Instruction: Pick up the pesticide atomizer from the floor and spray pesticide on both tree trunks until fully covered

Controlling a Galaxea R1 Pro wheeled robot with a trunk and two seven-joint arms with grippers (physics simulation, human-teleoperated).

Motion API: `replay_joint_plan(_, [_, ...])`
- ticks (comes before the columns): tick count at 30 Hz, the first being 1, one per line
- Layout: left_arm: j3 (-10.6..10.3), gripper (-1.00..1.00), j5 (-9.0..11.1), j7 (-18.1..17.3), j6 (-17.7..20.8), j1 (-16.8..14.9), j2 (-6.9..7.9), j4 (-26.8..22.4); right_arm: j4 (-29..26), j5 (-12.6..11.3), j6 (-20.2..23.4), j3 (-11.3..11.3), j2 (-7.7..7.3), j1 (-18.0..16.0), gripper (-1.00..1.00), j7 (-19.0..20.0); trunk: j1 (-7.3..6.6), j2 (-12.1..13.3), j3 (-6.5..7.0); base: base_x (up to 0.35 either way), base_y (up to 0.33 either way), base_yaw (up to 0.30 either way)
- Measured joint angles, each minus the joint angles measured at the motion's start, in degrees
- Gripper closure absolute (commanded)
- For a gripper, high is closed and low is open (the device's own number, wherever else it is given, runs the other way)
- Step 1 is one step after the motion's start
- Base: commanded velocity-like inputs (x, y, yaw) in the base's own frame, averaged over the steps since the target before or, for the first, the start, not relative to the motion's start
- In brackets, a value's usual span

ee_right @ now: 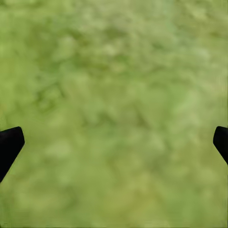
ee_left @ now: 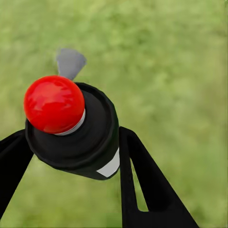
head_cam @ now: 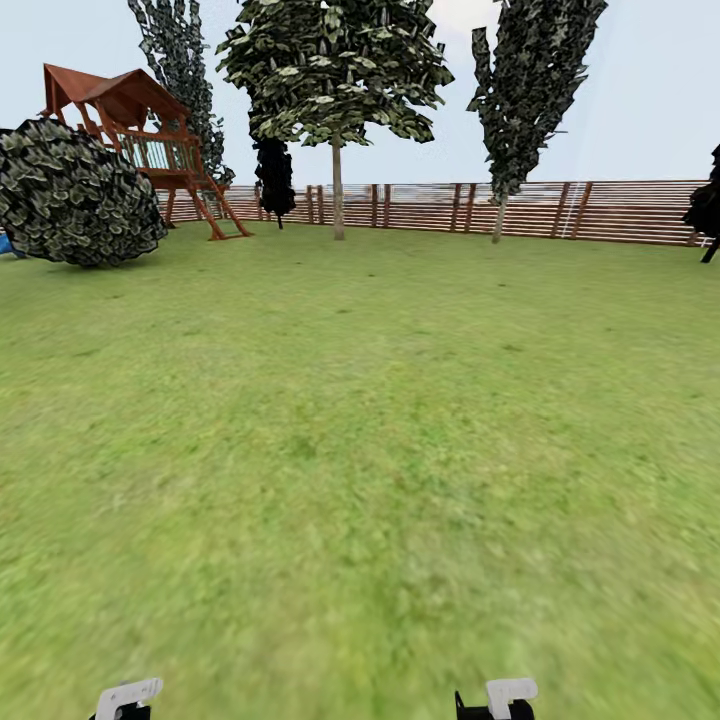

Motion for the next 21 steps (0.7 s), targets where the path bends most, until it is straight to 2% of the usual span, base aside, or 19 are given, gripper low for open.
replay_joint_plan(10, [0.0, 1.0, 0.0, 0.0, 0.0, 0.0, -0.09, 0.0, 0.0, 0.1, -0.1, 0.0, 0.16, 0.0, -1.0, 0.0, 0.0, 0.0, 0.0, 0.301, 0.0, 0.222])
replay_joint_plan(21, [0.0, 1.0, 0.0, 0.0, 0.0, 0.0, -0.09, 0.0, 0.1, 0.2, 0.0, -0.1, 0.07, 0.1, -1.0, -0.1, 0.0, 0.0, 0.0, 0.336, 0.0, 0.021])
